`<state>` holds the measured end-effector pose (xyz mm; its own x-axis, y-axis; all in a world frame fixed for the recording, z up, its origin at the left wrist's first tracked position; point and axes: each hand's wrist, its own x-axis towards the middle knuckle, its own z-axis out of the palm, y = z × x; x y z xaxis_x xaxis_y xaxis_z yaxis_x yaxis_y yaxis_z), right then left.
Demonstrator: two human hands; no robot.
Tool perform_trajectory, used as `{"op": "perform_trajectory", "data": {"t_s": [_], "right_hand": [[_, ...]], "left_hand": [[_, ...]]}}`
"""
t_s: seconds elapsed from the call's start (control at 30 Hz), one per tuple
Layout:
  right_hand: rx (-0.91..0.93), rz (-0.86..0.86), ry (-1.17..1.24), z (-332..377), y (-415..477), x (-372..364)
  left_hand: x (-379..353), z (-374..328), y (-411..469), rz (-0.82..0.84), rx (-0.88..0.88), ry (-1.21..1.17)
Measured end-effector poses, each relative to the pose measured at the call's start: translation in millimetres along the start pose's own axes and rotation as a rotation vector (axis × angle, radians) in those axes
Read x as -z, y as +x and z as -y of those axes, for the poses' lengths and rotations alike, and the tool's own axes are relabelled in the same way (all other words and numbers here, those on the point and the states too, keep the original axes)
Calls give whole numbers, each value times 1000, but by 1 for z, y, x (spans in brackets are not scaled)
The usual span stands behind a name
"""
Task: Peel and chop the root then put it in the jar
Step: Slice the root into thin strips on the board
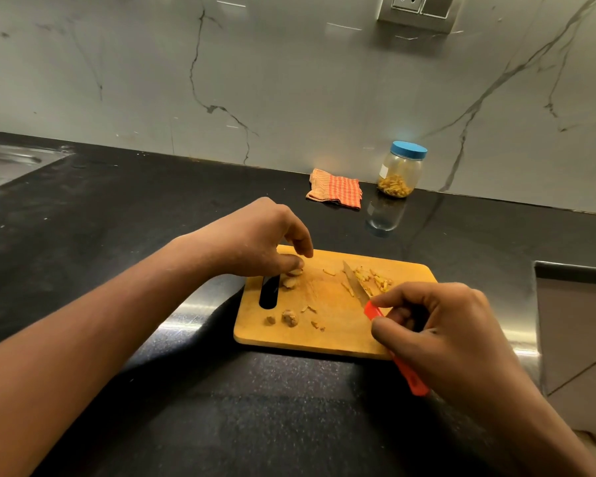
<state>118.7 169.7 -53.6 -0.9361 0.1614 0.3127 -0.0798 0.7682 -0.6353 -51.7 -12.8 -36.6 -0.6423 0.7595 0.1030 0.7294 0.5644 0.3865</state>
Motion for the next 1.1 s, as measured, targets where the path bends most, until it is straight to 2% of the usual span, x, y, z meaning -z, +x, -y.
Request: {"op": "perform_trajectory", "data": {"t_s": [0.13,0.27,0.47,0.73,0.9,1.1], "right_hand": [[71,19,16,8,0,-6],[76,84,6,10,-1,-13],[17,31,1,0,-2,-4],[57,61,33,4,2,-9],[-5,11,29,-7,0,-5],[28,-4,57,-6,-6,-7]], "left_hand": [[1,2,0,-24,35,3],[1,0,1,26,61,11],[1,0,1,103,70,10],[-4,2,4,98,56,14],[-7,1,5,71,44,-12],[-5,1,3,105,33,-76]]}}
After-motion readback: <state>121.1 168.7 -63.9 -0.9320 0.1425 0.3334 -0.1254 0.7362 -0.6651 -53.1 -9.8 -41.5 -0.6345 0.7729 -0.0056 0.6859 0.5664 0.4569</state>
